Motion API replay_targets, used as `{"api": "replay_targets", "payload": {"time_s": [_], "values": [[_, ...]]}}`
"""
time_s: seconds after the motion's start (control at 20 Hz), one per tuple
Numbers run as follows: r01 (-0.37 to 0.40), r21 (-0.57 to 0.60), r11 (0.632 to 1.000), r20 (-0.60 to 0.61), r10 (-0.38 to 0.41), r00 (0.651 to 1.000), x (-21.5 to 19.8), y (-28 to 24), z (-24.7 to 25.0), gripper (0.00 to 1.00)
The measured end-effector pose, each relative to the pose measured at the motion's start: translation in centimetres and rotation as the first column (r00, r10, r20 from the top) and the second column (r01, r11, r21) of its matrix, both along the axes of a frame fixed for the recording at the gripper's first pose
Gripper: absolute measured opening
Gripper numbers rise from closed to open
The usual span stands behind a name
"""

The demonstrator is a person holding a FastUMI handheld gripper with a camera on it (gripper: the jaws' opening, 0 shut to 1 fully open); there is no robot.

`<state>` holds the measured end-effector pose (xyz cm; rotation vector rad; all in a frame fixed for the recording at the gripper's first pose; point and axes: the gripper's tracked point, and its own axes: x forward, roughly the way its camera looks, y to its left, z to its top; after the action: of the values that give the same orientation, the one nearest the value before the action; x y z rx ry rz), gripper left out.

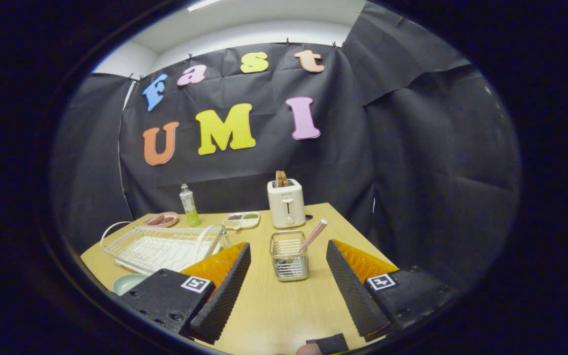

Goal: Take the plate from the dish rack, then take the spoon from the basket and place it into the plate.

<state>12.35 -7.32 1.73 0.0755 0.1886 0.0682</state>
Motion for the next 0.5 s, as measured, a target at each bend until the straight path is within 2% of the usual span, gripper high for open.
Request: {"api": "replay_targets", "payload": {"time_s": [0.15, 0.5], "values": [[-0.001, 0.012, 1.0, 0.01, 0.001, 1.0, 4.1, -1.5, -0.6, 0.99], [0.0, 0.014, 1.0, -0.045, 0.001, 0.999, 10.2, -2.6, -2.9, 0.85]]}}
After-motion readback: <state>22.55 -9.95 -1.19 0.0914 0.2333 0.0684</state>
